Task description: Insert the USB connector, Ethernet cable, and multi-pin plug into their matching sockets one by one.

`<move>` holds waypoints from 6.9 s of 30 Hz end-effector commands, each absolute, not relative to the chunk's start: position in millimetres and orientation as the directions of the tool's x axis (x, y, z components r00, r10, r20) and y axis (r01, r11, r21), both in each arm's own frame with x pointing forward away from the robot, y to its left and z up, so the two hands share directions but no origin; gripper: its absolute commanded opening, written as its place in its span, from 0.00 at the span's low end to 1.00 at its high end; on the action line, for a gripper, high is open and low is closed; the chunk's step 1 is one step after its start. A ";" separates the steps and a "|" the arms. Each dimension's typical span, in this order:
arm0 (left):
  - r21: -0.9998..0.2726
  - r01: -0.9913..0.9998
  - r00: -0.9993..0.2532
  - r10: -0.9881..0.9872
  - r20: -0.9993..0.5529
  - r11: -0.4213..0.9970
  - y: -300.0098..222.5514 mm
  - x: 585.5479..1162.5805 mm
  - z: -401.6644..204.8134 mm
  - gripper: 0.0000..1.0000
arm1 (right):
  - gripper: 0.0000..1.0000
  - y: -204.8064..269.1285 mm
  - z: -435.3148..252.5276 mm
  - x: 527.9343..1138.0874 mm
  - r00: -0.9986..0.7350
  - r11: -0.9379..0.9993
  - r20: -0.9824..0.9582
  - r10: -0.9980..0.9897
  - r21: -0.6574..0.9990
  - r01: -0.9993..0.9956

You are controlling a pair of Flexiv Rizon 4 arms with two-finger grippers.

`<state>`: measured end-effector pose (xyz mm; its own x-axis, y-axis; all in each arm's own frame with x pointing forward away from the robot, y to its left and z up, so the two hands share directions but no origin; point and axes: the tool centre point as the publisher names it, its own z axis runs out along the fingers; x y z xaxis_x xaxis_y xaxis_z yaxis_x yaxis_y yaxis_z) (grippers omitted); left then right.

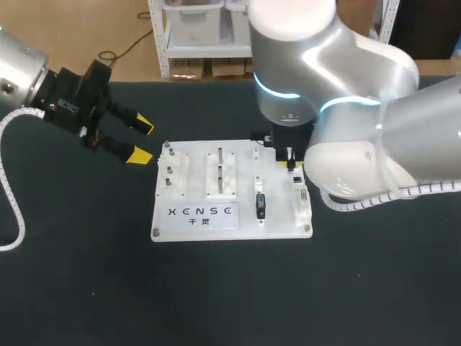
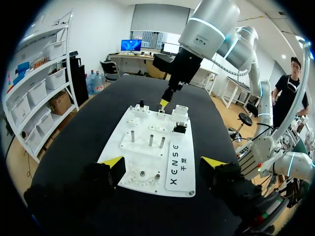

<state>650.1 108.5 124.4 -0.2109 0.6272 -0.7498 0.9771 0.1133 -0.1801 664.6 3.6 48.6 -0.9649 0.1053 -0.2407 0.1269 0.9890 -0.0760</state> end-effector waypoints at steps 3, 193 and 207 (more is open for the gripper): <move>-0.178 0.978 -0.209 0.625 -0.752 0.113 109.2 649.7 123.9 1.00 | 0.00 -4.1 38.5 663.4 -0.962 0.987 -0.250 0.114 -0.083 0.138; -0.178 0.978 -0.209 0.625 -0.752 0.113 109.2 649.7 123.9 1.00 | 0.00 -4.4 73.2 602.8 -0.968 0.996 -0.249 0.020 -0.076 0.040; -0.178 0.978 -0.209 0.625 -0.752 0.113 109.2 649.7 123.9 1.00 | 0.00 -10.0 68.1 598.0 -0.970 0.996 -0.243 0.024 -0.080 0.044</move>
<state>650.1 108.5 124.4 -0.2110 0.6272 -0.7498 0.9771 0.1133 -0.1801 599.6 -7.7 69.8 -0.9714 0.0231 -0.2362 0.0440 0.9955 -0.0835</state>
